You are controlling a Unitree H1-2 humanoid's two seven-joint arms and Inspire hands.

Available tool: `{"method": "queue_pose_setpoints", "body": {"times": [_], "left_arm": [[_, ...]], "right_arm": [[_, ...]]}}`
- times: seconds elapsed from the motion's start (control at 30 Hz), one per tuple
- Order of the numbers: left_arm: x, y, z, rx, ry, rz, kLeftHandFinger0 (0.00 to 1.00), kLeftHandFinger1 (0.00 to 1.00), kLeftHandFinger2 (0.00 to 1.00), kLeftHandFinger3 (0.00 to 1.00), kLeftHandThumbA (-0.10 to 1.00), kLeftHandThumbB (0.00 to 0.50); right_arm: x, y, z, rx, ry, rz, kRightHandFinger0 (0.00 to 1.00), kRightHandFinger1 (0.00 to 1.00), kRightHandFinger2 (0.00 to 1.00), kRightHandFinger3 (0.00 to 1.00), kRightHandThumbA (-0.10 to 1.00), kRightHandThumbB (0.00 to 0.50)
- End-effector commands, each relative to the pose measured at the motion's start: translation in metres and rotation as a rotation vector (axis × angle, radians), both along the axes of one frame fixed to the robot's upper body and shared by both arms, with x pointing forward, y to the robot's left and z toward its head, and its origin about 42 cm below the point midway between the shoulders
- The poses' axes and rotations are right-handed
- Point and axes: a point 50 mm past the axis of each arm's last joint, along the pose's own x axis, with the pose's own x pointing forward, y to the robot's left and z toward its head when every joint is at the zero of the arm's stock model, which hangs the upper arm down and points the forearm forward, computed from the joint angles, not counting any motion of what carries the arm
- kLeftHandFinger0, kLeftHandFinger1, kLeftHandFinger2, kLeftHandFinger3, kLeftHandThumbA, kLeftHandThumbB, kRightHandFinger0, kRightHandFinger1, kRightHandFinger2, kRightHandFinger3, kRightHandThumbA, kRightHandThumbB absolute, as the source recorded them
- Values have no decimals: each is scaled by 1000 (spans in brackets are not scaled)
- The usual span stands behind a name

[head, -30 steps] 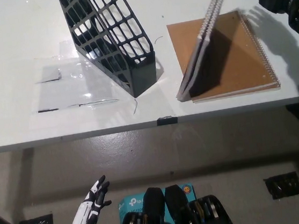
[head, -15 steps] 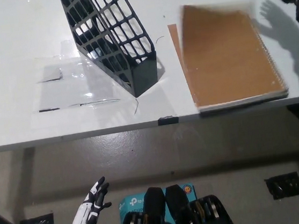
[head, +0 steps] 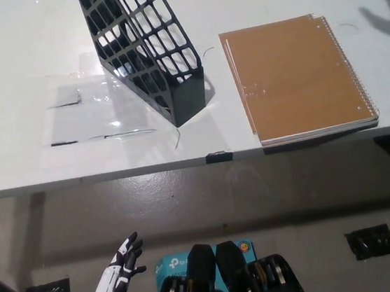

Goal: Use the right hand to pick up a book from the book holder on the left side and put it on another book on the right side

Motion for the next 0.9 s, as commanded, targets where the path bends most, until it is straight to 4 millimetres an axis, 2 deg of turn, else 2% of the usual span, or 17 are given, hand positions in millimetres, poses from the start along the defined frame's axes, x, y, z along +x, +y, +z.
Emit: {"method": "queue_pose_setpoints", "body": {"times": [0.0, 0.07, 0.1, 0.13, 0.2, 0.23, 0.3, 0.37, 0.5, 0.53, 0.73, 0.83, 0.87], "left_arm": [[16, 4, 18, 21, -82, 3, 831, 953, 1000, 1000, 1000, 175], [27, 4, 25, 26, -100, -2, 833, 954, 1000, 1000, 1000, 173], [31, 4, 28, 25, -108, -5, 835, 954, 1000, 1000, 1000, 173], [36, 4, 32, 19, -108, -6, 841, 958, 1000, 1000, 1000, 185], [48, 2, 42, 15, -133, -14, 844, 960, 1000, 1000, 1000, 183], [53, 1, 45, 12, -148, -16, 845, 961, 1000, 1000, 1000, 178], [64, 1, 53, 10, -177, -24, 857, 982, 1000, 1000, 1000, 174], [77, 0, 64, 24, -208, -36, 874, 1000, 1000, 1000, 1000, 181], [92, -3, 77, 30, -243, -56, 910, 1000, 1000, 1000, 1000, 190], [98, -4, 81, 27, -254, -60, 918, 1000, 1000, 1000, 1000, 187], [124, -6, 103, 41, -300, -79, 945, 1000, 1000, 1000, 1000, 184], [131, -8, 110, 42, -315, -82, 949, 1000, 1000, 1000, 1000, 180], [133, -9, 113, 44, -323, -85, 949, 1000, 1000, 1000, 1000, 170]], "right_arm": [[-83, 35, 68, -153, -366, 93, 1000, 1000, 1000, 1000, 815, 278], [-125, 51, 56, -205, -463, 142, 1000, 1000, 1000, 1000, 810, 322], [-140, 55, 51, -222, -496, 154, 1000, 1000, 1000, 1000, 813, 303], [-165, 62, 40, -259, -548, 169, 1000, 1000, 1000, 1000, 825, 287], [-192, 67, 27, -294, -616, 199, 1000, 1000, 1000, 1000, 838, 285], [-209, 72, 15, -324, -646, 220, 1000, 1000, 1000, 1000, 822, 274], [-231, 74, -6, -457, -682, 187, 1000, 1000, 1000, 1000, 933, 288], [-243, 75, -25, -502, -682, 197, 1000, 1000, 1000, 1000, 894, 269], [-252, 70, -40, -539, -670, 218, 1000, 1000, 1000, 1000, 878, 221], [-255, 67, -48, -541, -637, 234, 1000, 1000, 1000, 1000, 884, 192], [-260, 52, -41, -578, -649, 205, 1000, 1000, 1000, 1000, 937, 195], [-265, 49, -38, -559, -667, 204, 1000, 1000, 1000, 1000, 949, 200], [-270, 52, -41, -529, -683, 213, 1000, 1000, 1000, 1000, 921, 173]]}}
